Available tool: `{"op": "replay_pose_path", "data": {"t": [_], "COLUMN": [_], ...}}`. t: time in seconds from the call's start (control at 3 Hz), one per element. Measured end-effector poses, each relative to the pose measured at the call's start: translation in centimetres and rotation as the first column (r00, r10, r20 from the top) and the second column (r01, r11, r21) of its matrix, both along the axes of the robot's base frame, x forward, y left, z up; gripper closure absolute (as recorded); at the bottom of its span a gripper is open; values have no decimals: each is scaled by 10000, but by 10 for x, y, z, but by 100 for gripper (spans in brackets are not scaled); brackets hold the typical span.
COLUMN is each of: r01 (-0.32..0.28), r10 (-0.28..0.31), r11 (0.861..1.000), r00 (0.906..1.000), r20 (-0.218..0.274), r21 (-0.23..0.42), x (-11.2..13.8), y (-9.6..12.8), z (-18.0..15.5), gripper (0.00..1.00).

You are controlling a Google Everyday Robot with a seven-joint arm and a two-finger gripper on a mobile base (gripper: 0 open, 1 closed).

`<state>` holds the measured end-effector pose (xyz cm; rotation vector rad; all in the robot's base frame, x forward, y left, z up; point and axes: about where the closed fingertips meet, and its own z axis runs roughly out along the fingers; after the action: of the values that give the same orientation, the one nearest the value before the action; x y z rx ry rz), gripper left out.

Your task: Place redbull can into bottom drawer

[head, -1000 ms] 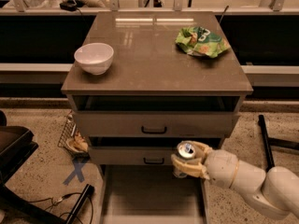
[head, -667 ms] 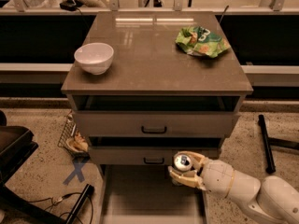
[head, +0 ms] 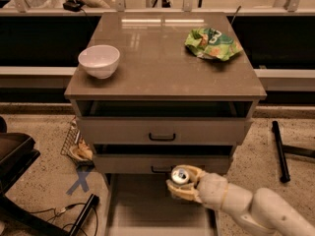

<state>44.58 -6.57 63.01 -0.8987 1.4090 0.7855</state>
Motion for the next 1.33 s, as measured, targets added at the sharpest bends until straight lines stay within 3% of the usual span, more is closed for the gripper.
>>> {"op": "replay_pose_path", "data": {"t": [0.33, 1.0, 1.33], "r01": [-197, -1161, -1891], "r10": [207, 1173, 1905], "r11": [9996, 9914, 9789], "r00": [9982, 9930, 9816], "r20": [-565, -164, -117], "r21": [180, 610, 775], "x": [16, 34, 41], "y": [27, 81, 104], "z": [-72, -212, -280], "gripper": [100, 100, 100]}}
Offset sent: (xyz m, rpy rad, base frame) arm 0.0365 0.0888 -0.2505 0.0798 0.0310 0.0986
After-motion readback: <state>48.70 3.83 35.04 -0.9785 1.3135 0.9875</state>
